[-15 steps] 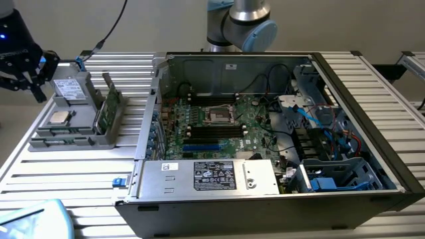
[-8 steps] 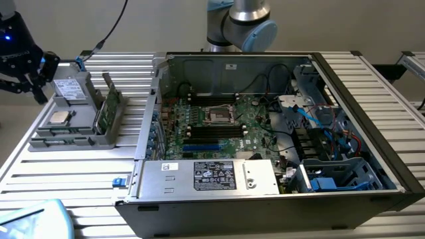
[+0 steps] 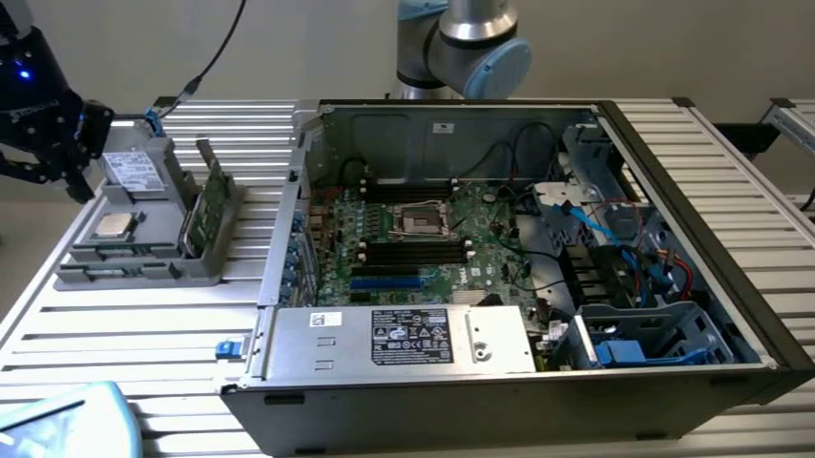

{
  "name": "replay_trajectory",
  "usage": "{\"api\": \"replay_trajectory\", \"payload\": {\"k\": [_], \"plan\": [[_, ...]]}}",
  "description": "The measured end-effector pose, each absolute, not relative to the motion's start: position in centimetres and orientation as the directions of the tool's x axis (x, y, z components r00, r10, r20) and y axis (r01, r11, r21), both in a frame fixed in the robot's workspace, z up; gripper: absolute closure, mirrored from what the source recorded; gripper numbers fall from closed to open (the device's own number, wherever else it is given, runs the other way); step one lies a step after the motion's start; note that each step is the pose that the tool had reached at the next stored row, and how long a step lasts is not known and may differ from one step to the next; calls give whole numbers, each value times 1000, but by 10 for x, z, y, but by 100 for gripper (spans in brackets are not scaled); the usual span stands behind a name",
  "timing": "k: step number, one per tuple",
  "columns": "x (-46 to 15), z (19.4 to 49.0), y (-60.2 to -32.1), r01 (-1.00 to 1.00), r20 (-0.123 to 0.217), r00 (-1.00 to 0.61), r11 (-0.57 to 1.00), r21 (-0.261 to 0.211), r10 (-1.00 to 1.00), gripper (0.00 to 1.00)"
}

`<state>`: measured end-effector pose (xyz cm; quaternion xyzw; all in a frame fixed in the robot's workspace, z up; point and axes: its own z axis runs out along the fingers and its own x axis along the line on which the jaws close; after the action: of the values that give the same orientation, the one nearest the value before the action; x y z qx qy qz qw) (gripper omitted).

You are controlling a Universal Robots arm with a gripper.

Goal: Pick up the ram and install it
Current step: 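Pick up the ram and move it above insertion slot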

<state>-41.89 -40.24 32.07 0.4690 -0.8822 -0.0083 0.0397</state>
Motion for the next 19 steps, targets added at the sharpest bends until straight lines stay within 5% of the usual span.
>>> {"api": "replay_trajectory", "payload": {"k": [19], "plan": [[-419, 313, -402, -968, 61, -243, 247, 52, -968, 89]]}}
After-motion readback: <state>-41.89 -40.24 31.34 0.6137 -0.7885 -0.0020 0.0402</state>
